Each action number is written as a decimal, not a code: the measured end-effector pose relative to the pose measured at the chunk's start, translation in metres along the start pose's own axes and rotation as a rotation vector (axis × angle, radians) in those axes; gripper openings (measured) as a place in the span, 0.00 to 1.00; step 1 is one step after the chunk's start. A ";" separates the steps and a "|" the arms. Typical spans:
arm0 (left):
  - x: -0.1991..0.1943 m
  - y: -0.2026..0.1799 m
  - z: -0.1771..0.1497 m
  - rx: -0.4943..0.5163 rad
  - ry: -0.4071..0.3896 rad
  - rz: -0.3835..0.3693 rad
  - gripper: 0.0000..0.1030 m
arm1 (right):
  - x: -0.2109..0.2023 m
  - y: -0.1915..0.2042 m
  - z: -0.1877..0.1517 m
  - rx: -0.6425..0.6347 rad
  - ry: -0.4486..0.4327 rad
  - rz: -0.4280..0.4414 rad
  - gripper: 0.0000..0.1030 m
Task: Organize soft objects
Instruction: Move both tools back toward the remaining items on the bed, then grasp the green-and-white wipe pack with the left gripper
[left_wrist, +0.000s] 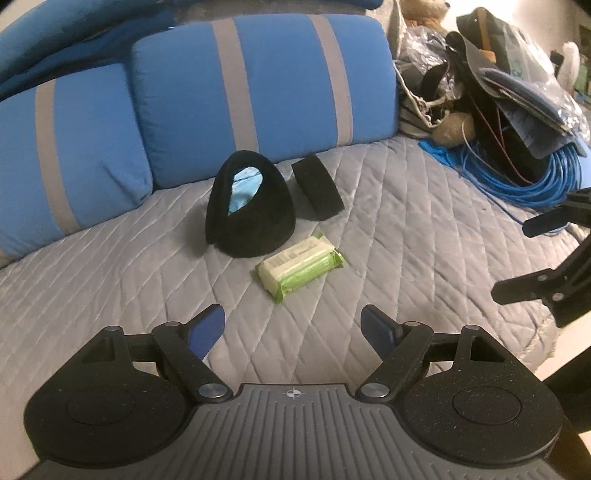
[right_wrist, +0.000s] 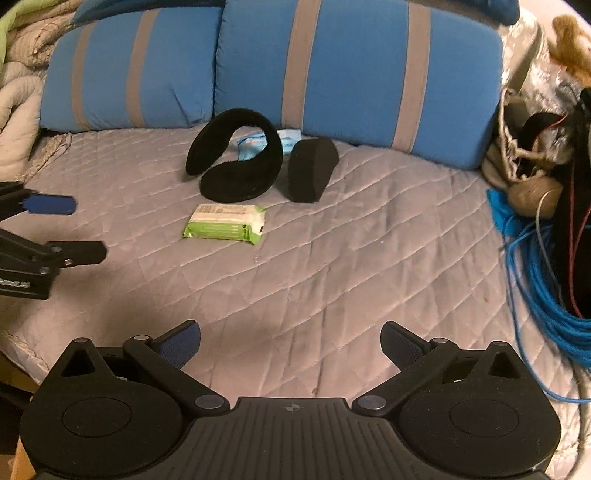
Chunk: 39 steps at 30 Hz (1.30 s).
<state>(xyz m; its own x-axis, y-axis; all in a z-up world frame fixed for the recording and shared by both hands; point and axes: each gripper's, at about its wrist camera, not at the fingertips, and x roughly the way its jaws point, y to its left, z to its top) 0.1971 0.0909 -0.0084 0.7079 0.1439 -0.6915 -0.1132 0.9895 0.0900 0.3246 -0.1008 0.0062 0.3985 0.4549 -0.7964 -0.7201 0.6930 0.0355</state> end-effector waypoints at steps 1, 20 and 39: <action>0.004 0.000 0.002 0.005 0.003 -0.003 0.79 | 0.001 0.000 0.001 0.001 0.004 0.009 1.00; 0.083 0.001 0.026 0.090 0.063 -0.080 0.79 | 0.015 -0.010 0.003 0.060 0.064 0.165 1.00; 0.161 0.012 0.034 0.184 0.103 -0.144 0.78 | 0.009 -0.020 0.002 0.096 0.064 0.145 1.00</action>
<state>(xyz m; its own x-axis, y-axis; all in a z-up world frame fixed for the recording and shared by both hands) 0.3329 0.1267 -0.0943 0.6315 0.0079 -0.7753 0.1193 0.9871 0.1072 0.3440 -0.1097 0.0000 0.2550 0.5195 -0.8155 -0.7084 0.6744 0.2082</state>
